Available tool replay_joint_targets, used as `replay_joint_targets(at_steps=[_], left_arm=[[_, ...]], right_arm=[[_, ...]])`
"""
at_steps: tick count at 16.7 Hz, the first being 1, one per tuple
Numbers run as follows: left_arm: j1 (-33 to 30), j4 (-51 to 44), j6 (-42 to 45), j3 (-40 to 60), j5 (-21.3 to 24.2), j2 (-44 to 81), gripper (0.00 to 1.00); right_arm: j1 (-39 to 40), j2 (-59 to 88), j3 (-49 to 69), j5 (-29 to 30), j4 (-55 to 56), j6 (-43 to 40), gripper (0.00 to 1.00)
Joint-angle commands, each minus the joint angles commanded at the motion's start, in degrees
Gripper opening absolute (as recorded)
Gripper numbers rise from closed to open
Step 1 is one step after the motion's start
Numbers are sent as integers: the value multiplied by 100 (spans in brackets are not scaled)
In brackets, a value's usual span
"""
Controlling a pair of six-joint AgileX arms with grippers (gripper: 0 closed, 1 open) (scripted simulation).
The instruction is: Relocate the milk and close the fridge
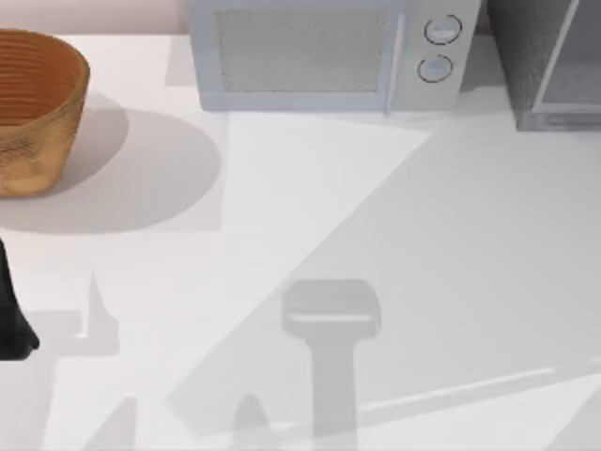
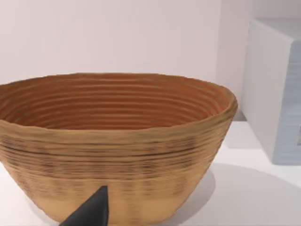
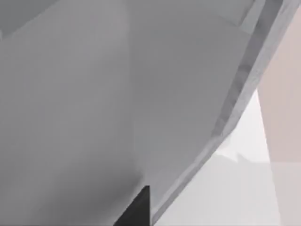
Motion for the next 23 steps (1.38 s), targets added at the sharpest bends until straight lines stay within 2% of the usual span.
replay_joint_targets(at_steps=[5,10,13,20,23], left_arm=[[0,0,0,0,0,0,100],[0,0,0,0,0,0,100],[0,0,0,0,0,0,100],[0,0,0,0,0,0,100],[0,0,0,0,0,0,100]], right_arm=[[1197,-345,-286,841,503,754,100],[2687,-661,-704,2044,1006,1793,100],[3306,-803,-1002,2639,1252,2311,100],[3358,-785,-1088,2781,1292,2401,100],[3353,-416,-688,2796,1205,2397,100]])
